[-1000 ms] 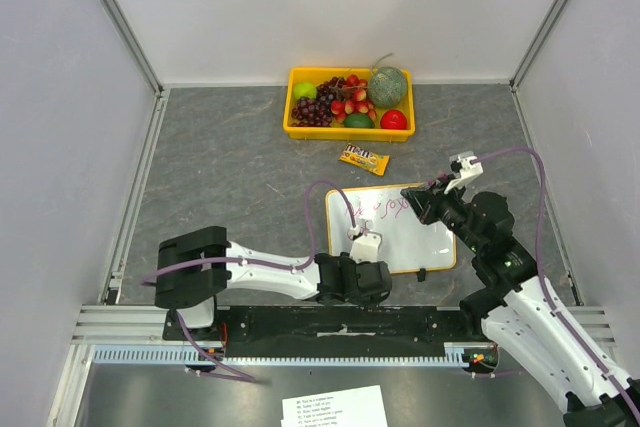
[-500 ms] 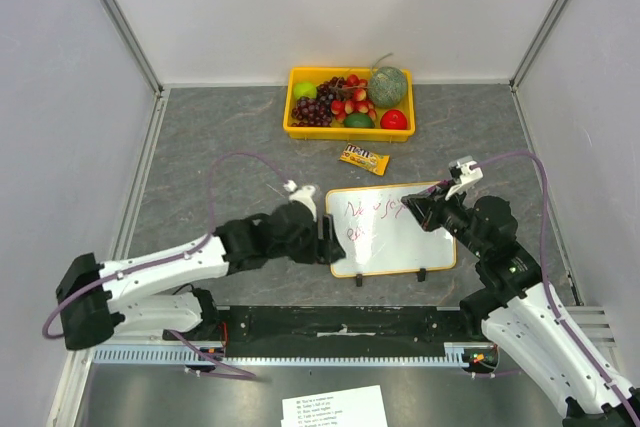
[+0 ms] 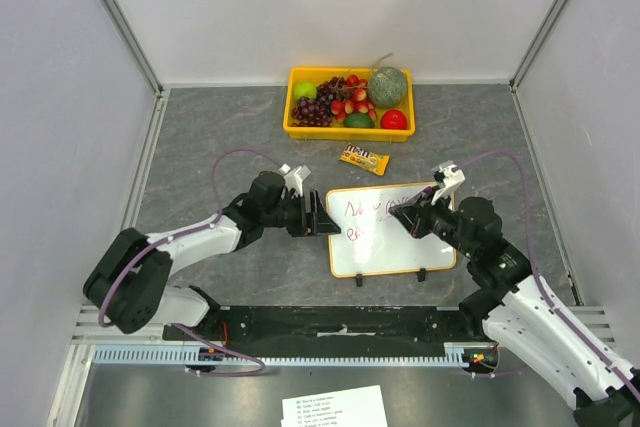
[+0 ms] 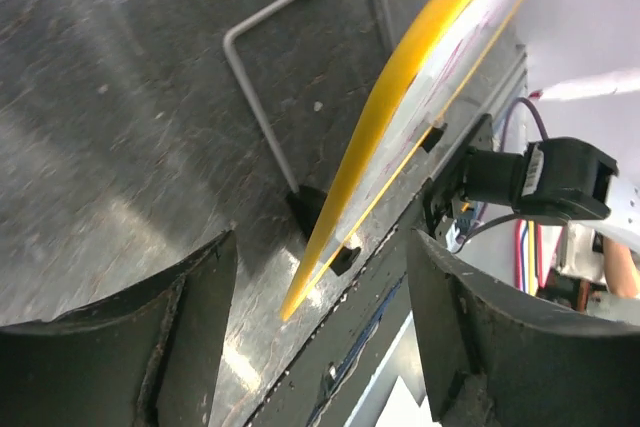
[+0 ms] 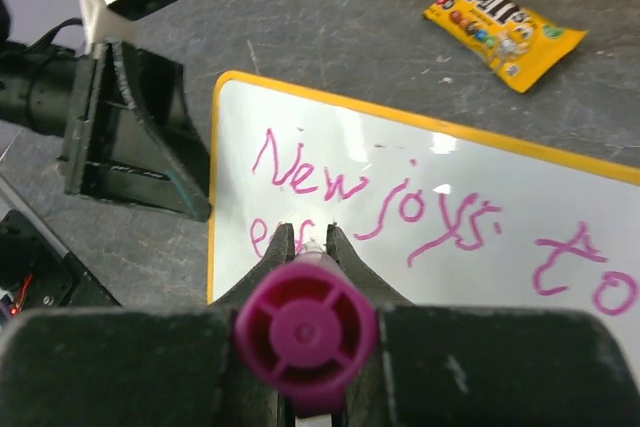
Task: Write a sentence on the whiteboard
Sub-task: Move the whiteboard to the center of the board.
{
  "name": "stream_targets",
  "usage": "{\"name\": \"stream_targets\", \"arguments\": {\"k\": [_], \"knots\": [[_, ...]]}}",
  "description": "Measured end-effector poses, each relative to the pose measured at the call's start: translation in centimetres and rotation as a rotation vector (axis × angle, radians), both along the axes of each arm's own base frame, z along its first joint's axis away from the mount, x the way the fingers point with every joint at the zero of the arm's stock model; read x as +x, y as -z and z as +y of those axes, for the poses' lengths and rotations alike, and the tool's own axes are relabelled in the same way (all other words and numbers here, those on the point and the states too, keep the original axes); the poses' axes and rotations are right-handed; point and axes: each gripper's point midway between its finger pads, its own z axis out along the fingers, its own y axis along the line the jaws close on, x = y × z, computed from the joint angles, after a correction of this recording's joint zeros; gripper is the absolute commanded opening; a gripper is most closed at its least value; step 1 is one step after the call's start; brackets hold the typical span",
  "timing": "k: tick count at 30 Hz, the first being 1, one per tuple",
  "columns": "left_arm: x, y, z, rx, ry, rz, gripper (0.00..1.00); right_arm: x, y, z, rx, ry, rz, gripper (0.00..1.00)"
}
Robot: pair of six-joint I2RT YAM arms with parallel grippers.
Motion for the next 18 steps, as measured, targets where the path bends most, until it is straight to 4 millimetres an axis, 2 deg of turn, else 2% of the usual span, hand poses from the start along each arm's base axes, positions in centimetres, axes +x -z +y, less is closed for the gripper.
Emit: {"name": "stream_targets", "arguments": {"k": [7,10,12,16,18], "knots": [[0.5,0.6,-2.6,-0.122,0.131,-0.043,0.59,-1.9,1.0,3.4,-0.011,-0.092,0.019,0.0],[0.5,0.9,-3.3,-0.16,0.172,-0.057,0.49,-1.8,1.6,3.6,-0.016,-0.078,0.019,0.0],[0.5,1.0,-3.7,-0.182,0.197,-0.069,0.39,-1.6,2.3,3.4,-0.023,-0.059,0.025,0.0],[0.5,1.1,-3.9,-0.2,0.229,-0.09,0.11,-1.6,3.4,3.1,-0.038,-0.031,0.036,0.0],[0.3,0.7,-4.0,-0.223,0.26,-0.105,0.02,-1.4,3.3,2.8,-0.039,-0.016,0.029,0.0]]}}
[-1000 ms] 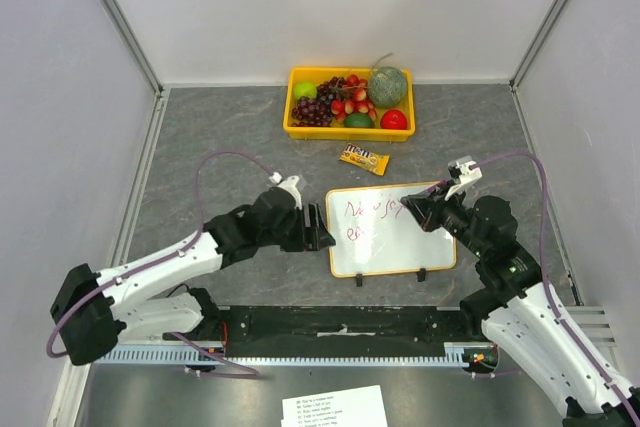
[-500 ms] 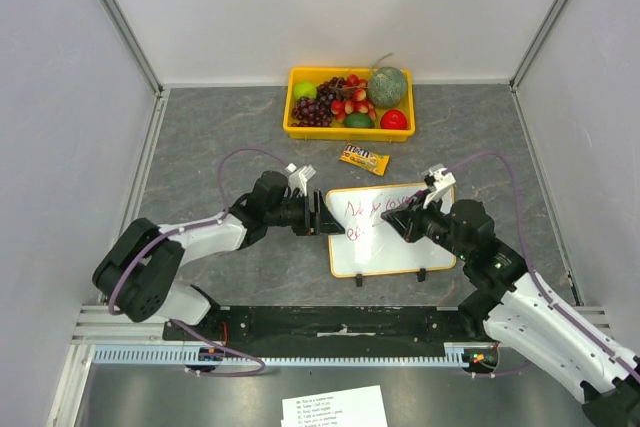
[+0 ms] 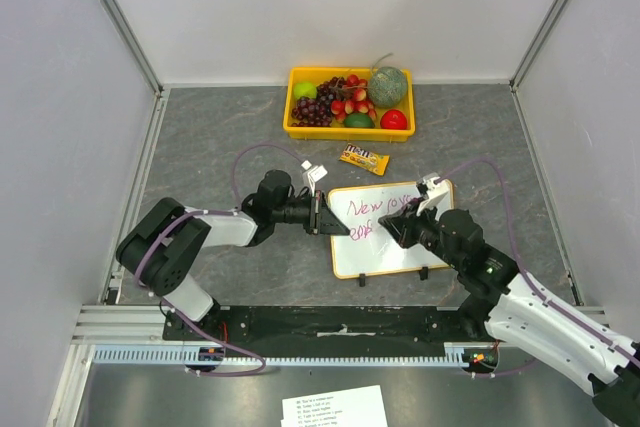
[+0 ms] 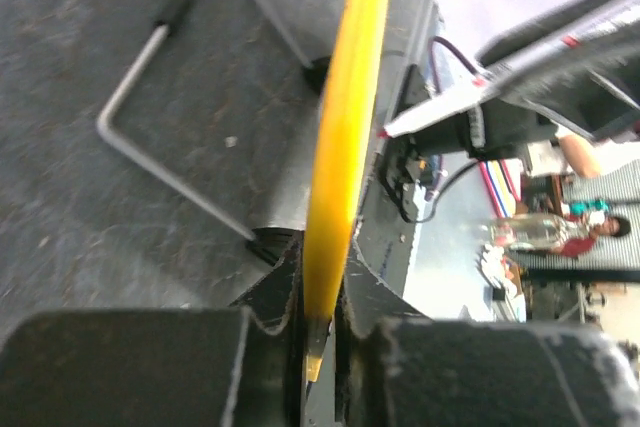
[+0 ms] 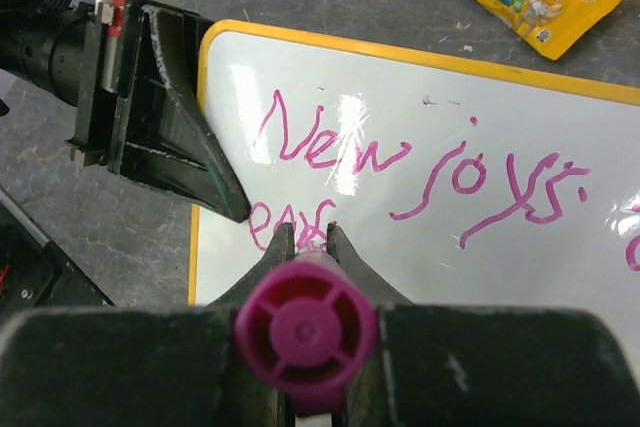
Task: Write a sentence on the whiteboard
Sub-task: Move the whiteboard to the center of the board.
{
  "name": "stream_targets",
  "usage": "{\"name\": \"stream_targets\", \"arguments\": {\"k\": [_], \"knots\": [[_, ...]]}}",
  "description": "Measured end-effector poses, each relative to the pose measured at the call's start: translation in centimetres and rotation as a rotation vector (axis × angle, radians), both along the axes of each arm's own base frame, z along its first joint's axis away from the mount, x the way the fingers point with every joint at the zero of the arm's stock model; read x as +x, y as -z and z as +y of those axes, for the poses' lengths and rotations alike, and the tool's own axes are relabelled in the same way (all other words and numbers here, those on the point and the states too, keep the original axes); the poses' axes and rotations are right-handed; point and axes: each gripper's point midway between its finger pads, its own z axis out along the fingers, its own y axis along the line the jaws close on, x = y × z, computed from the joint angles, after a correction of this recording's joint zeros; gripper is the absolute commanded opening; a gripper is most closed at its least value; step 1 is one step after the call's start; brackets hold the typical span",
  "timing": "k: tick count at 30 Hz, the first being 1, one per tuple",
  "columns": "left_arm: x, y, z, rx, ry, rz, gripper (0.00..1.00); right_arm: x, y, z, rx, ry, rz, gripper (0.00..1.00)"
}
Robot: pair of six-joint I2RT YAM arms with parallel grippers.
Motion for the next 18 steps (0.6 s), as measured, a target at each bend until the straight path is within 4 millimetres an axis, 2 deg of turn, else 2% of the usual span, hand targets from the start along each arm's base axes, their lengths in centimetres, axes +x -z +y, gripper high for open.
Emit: {"name": "stream_targets", "arguments": {"k": [3,8,18], "knots": [[-0.1,-1.3,-0.3,-0.052,0.046,-0.05,0.02,0.3,-0.6,-0.4,0.009,0.024,-0.025,0.0],[1.0,-1.3,0.6,-0.049,0.011,-0.063,0.02,0.8,-1.6,-0.4,0.027,0.039,-0.073,0.0],[1.3,-1.0,1.5,-0.034,-0.008,-0.078,0.02,1.8,-1.0,0.7,-0.001,0.034,-0.116,0.0]]}}
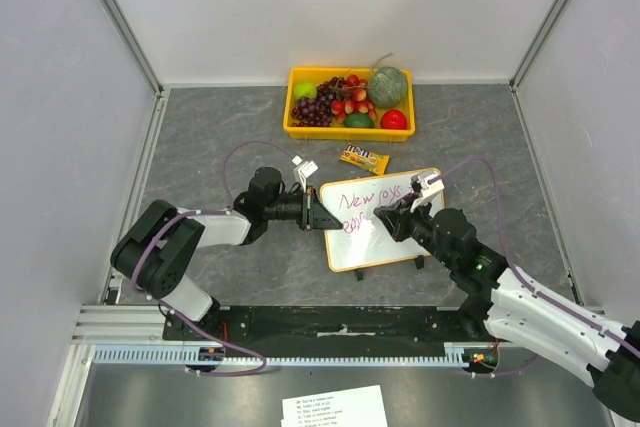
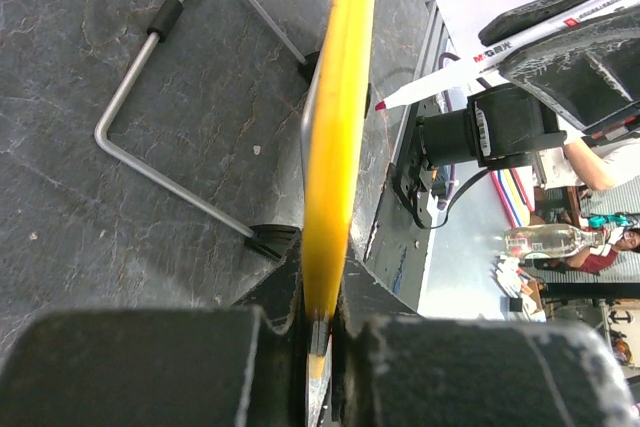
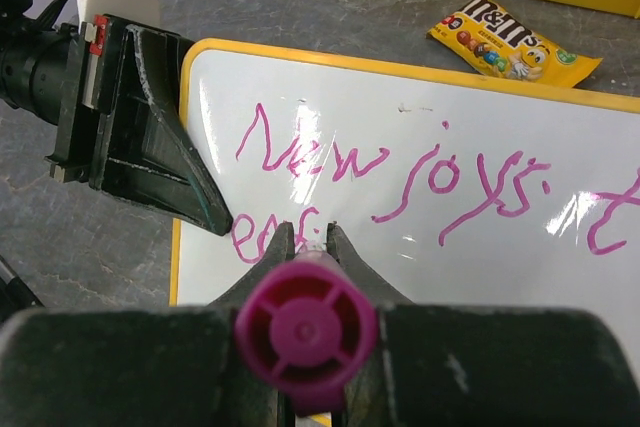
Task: Write a sentence on the whiteboard
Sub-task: Move the whiteboard to the center of the board.
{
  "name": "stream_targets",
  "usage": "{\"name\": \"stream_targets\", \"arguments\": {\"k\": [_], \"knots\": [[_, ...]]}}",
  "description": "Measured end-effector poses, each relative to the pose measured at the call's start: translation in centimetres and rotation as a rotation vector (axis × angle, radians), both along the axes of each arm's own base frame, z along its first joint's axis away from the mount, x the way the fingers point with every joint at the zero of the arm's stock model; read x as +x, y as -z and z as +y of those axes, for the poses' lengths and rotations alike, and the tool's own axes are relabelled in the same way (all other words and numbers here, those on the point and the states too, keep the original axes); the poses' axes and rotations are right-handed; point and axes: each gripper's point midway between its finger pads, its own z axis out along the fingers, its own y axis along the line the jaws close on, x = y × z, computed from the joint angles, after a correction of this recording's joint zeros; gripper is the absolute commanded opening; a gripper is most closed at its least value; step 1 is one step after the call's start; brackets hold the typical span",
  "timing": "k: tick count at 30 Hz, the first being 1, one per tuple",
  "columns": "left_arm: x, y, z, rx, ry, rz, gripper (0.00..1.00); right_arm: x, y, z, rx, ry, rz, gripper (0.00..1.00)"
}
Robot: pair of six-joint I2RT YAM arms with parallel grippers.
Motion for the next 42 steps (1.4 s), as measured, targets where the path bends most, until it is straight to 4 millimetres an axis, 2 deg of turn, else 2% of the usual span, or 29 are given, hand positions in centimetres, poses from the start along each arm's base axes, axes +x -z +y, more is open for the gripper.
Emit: {"name": "stream_targets", "arguments": {"k": [7,11,20,36,42], "knots": [[0.2,0.4,0.4,0.0,0.009,0.009,0.02,1.0,0.5,0.6,-0.02,0.012,-0.016,0.0],[0.2,0.4,0.4,0.002,0.009,0.005,0.02,1.2,-0.2,0.8,-0.004,0.015,-0.038,0.0],[0.5,0.7,0.5,0.006,0.016,0.013,0.02,1.1,-0.2,0.9,-0.004,0.013,-0.041,0.0],[0.7,0.9,0.5,0.007,0.025,0.018,0.02,0.7,0.9,0.5,-0.013,0.015,-0.03,0.0],[0.7,1.0,0.5,0.005,0.03,0.021,0.02,1.1,0.6,0.5,-0.004,0.03,-0.042,0.0]]}}
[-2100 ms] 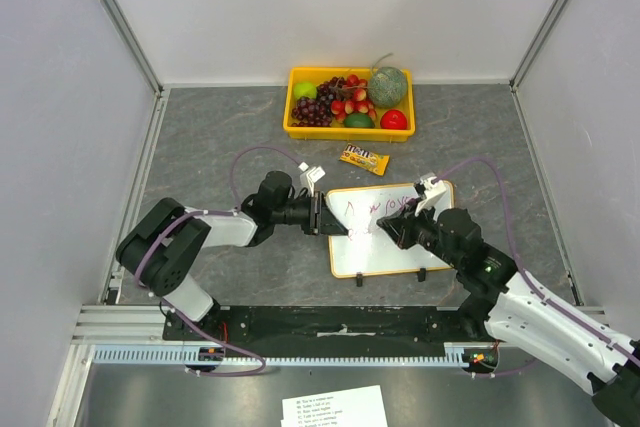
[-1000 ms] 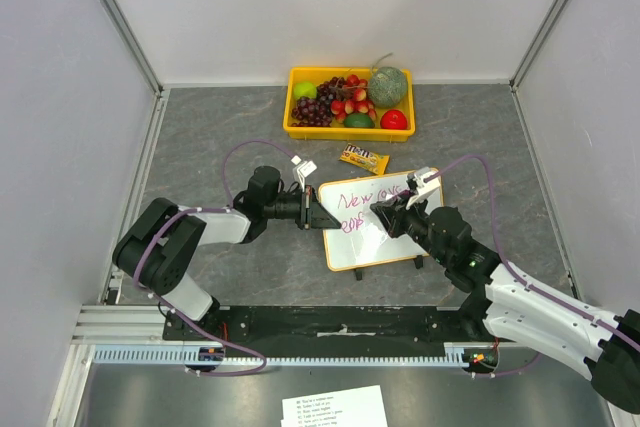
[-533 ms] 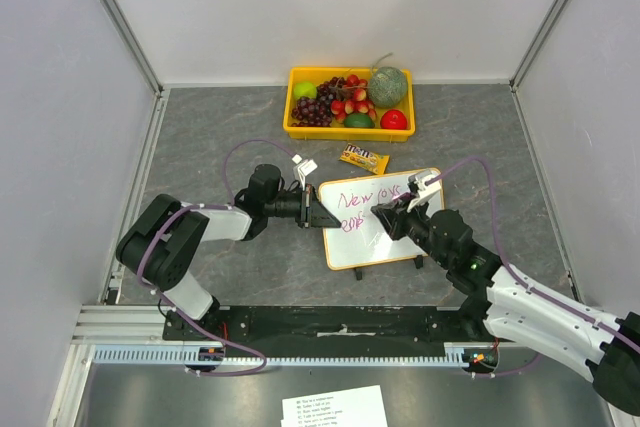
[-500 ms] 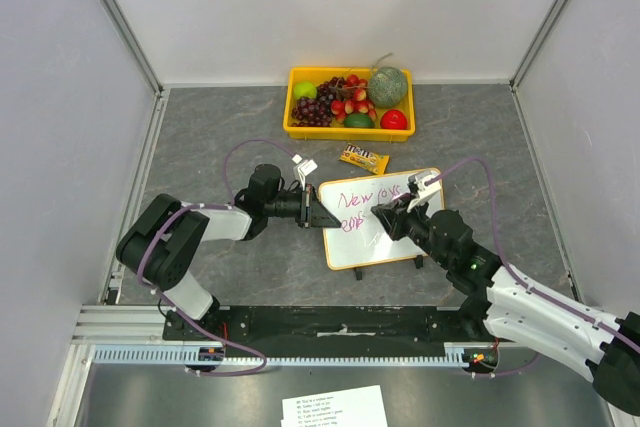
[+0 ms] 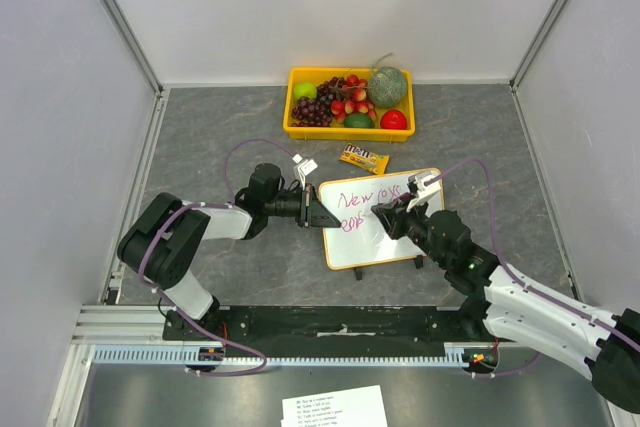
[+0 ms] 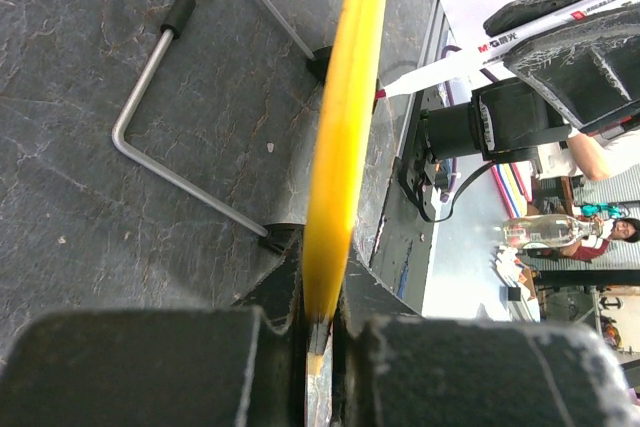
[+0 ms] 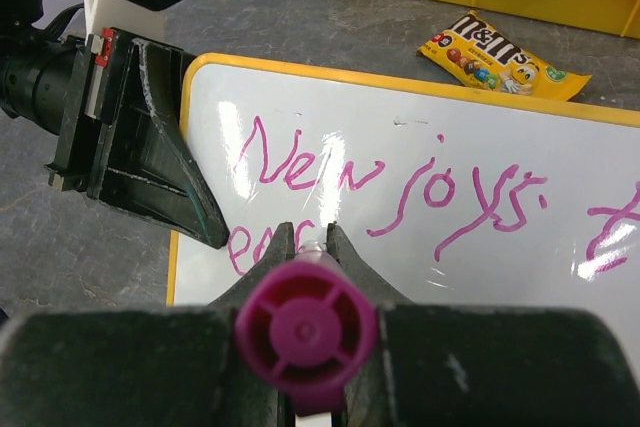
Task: Write a sentence on the whiteboard
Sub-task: Move the whiteboard to the center of the board, then write a sentence on the whiteboard.
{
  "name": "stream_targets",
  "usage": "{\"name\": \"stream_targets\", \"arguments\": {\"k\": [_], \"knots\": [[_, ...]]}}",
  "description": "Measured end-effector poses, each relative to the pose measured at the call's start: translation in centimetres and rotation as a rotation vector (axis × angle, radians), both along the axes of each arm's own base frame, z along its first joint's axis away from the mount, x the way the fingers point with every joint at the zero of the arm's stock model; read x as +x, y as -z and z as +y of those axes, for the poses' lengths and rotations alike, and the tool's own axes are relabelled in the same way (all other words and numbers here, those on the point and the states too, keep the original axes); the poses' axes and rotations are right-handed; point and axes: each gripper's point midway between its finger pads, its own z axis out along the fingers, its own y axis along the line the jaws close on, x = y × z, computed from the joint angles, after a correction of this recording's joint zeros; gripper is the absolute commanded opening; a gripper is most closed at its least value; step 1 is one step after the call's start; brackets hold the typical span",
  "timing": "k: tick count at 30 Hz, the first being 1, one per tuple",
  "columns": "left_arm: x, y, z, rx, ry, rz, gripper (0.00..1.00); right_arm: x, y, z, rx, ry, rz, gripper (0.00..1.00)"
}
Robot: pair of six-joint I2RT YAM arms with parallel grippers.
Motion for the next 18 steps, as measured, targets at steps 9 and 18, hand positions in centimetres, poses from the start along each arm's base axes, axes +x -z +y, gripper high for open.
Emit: {"name": "stream_targets", "arguments": {"k": [9,18], "knots": [[0.02,0.04,-0.01,0.0,0.003,0.001,0.02,0.32,0.69,0.18,-0.014,0.006,0.013,0.0],[0.01,0.04,-0.01,0.0,0.003,0.001,0.02,0.46,0.71,-0.04,-0.012,0.026,0.016,0.0]]}}
